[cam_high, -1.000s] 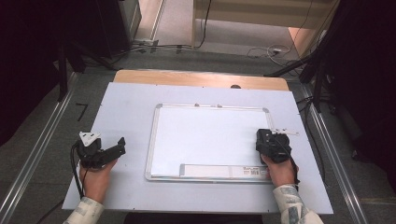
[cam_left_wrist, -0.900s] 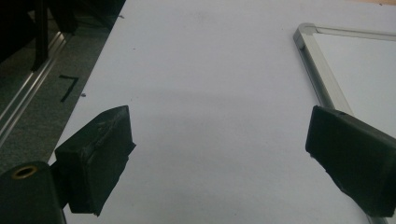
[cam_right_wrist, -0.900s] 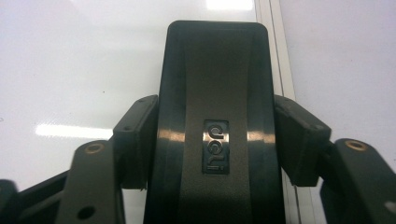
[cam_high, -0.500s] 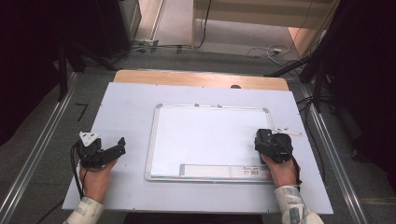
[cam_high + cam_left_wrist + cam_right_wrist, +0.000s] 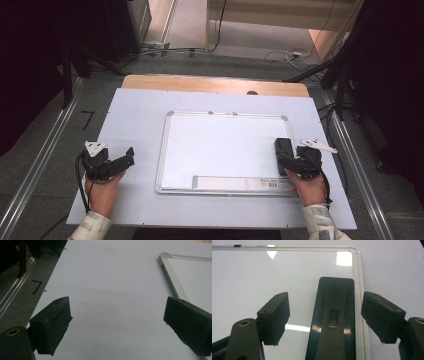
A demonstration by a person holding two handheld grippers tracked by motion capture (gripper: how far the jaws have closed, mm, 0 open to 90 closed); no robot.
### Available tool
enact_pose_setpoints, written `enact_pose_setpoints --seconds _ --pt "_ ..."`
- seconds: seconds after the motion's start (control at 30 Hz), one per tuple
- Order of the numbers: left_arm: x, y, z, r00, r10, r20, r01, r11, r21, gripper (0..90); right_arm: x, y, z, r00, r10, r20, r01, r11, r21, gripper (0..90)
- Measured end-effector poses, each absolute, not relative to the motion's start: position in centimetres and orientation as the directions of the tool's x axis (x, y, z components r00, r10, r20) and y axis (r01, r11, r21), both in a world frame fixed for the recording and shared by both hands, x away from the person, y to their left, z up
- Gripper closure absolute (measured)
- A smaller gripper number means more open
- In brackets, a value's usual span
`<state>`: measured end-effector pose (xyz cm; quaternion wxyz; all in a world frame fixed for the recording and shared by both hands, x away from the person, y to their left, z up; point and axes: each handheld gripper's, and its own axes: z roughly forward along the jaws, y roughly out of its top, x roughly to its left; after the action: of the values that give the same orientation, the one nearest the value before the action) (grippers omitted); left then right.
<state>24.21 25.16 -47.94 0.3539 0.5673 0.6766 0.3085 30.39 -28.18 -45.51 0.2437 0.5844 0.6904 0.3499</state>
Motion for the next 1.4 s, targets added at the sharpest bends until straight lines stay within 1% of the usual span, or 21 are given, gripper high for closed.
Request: enact_pose_setpoints --seconds 0.27,0.43,0.83,1.4 --pt "24.2 25.4 -47.8 -0.114 0.984 -0.139 0.542 0.179 0.821 7.7 29.2 -29.4 -45.1 -0.229 0.969 0.093 0.625 0.073 0.777 18.2" --pt "24.2 25.7 -47.8 -0.12 0.982 -0.144 0.54 0.186 0.821 7.7 28.7 -30.4 -44.9 -0.227 0.968 0.106 0.625 0.061 0.778 17.7" --pt "24.2 25.6 -47.8 -0.12 0.982 -0.146 0.541 0.188 0.82 7.7 27.3 -32.3 -44.6 -0.204 0.973 0.11 0.607 0.038 0.794 18.1" --pt "24.2 25.7 -47.8 -0.12 0.982 -0.146 0.542 0.188 0.819 7.7 26.4 -34.3 -44.6 -0.169 0.98 0.105 0.596 0.016 0.803 18.8"
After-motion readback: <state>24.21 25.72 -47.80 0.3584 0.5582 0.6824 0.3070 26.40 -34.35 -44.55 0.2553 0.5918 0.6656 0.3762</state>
